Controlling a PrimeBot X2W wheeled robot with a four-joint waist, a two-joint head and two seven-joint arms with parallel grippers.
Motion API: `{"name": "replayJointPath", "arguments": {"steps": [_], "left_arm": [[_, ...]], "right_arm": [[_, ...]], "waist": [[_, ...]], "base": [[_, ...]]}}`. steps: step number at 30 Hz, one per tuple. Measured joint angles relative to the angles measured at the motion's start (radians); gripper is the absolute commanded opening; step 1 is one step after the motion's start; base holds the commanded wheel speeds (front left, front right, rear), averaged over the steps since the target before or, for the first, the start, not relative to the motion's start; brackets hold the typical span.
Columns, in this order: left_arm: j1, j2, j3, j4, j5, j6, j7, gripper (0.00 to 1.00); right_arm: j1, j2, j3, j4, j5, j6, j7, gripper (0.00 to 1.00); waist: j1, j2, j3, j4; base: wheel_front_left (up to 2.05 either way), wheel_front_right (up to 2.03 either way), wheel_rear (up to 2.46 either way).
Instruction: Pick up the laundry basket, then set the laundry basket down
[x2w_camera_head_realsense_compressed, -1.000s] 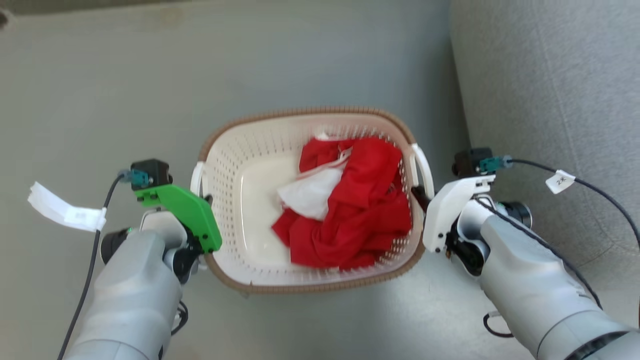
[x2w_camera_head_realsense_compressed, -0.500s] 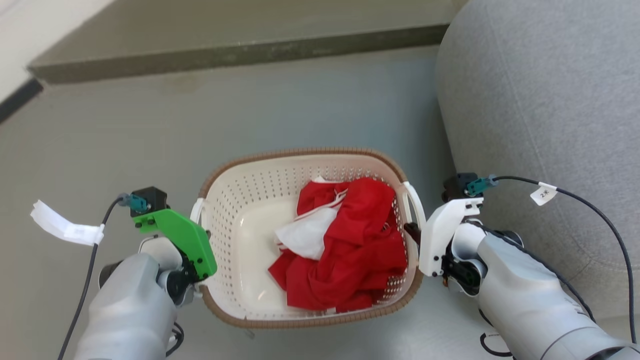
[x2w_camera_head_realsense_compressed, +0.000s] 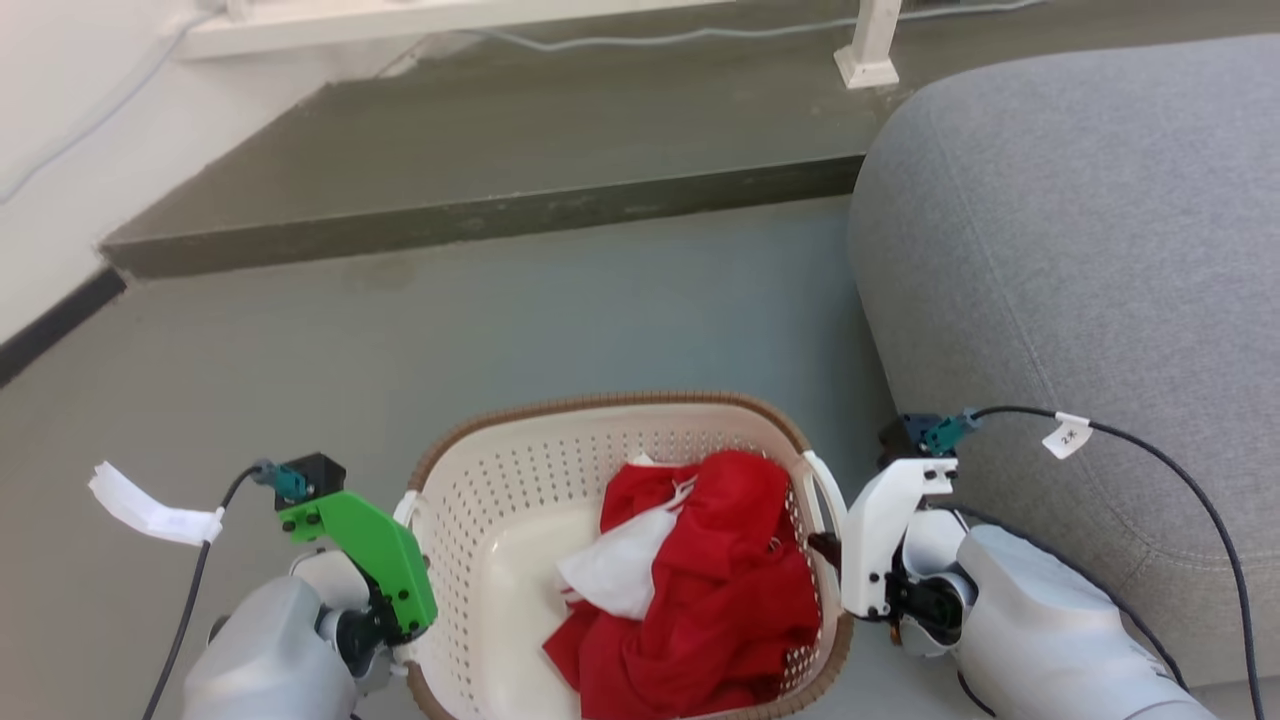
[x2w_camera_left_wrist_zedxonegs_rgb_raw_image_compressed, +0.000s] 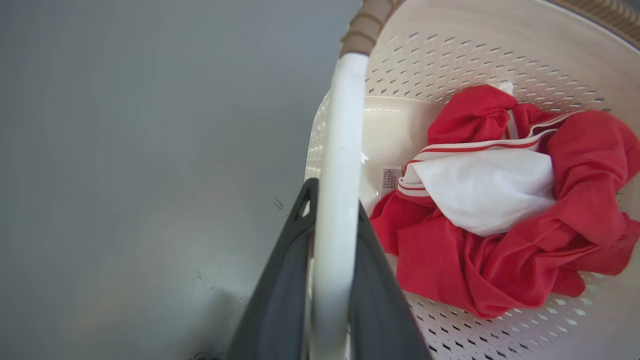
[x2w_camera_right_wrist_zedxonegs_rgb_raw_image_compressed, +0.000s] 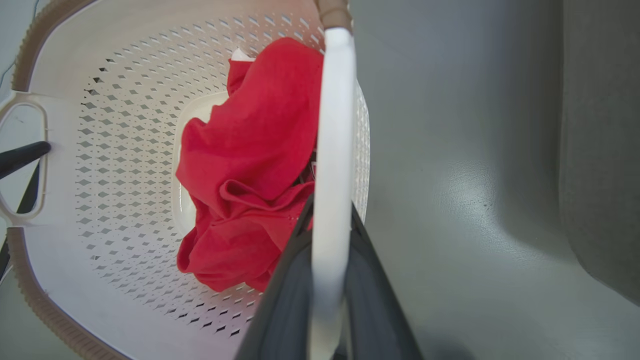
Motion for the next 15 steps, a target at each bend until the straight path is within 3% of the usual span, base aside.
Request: {"name": "replayJointPath", "arguments": {"steps": [15], "left_arm": [[0.08, 0.007, -0.002, -0.001, -0.046, 0.0, 0.047, 0.0]], "right_arm": [[0.053, 0.001, 0.023, 0.0, 0.054, 0.0, 0.043, 0.0]], "waist": [[0.0, 0.0, -0.078, -0.019]], "base": [[0.0, 0.0, 0.0]]}}
